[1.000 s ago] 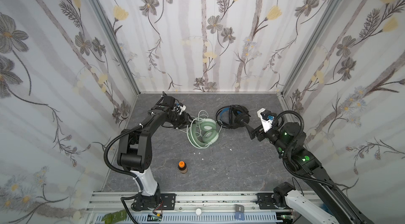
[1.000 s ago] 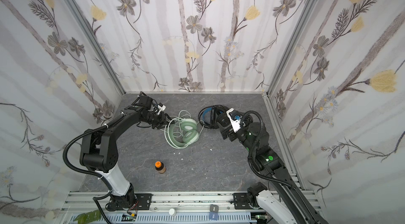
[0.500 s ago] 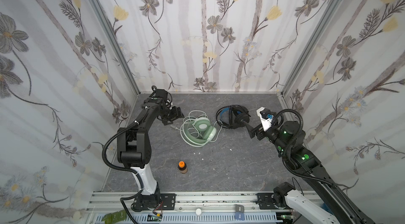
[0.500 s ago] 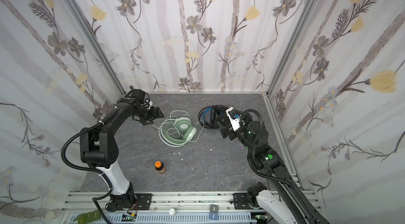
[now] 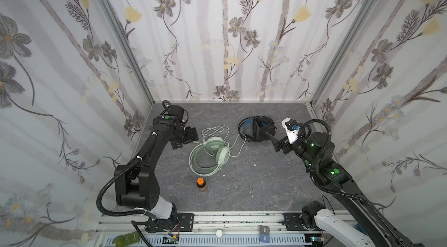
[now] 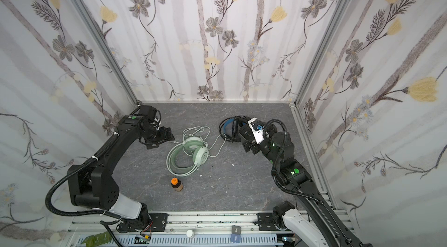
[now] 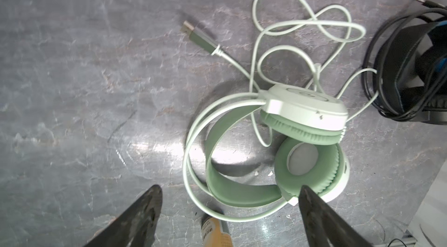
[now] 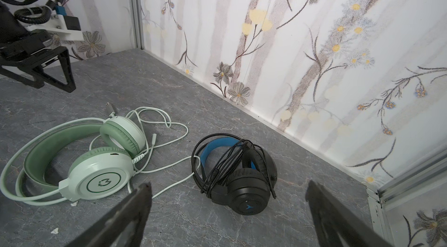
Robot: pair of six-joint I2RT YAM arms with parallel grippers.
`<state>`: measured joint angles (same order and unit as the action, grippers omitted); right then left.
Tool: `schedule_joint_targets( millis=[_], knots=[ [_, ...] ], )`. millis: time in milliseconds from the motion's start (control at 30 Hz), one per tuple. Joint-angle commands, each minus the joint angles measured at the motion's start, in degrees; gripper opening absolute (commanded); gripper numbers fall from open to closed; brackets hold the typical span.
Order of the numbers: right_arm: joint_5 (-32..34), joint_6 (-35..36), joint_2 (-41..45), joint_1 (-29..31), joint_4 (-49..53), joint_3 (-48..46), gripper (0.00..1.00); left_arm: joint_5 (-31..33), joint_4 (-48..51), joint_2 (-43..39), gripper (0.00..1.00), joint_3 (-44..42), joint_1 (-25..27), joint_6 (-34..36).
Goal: Wrap the headphones
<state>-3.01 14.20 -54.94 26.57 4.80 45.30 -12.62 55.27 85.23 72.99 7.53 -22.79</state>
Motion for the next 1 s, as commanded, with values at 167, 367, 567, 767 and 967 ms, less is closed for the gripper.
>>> schedule_joint_targets(
  millis=[167,367,567,767,967],
  knots=[
    [-1.1,-0.4,-2.1,0.6,-3.2,0.1,1.00,0.4,-4.8,-4.7,0.93,-11.6,2.4,-10.5],
    [-0.4,-1.0,-1.3,1.4,-2.7,-0.7,1.00,-0.7,-12.1,-2.9,0.96,-17.9,3.6,-15.2],
    [-0.2,-1.2,-1.1,1.6,-2.3,-0.7,1.00,1.3,-16.3,2.1,0.91,-19.9,4.1,-16.5],
    [0.0,-0.9,-2.7,2.2,-2.3,1.3,1.00,5.6,-19.1,8.2,0.82,-18.8,4.2,-16.8],
    [0.4,-0.2,-4.5,2.4,-0.2,4.6,1.00,9.3,-20.9,11.5,0.55,-15.6,5.4,-14.4]
  ],
)
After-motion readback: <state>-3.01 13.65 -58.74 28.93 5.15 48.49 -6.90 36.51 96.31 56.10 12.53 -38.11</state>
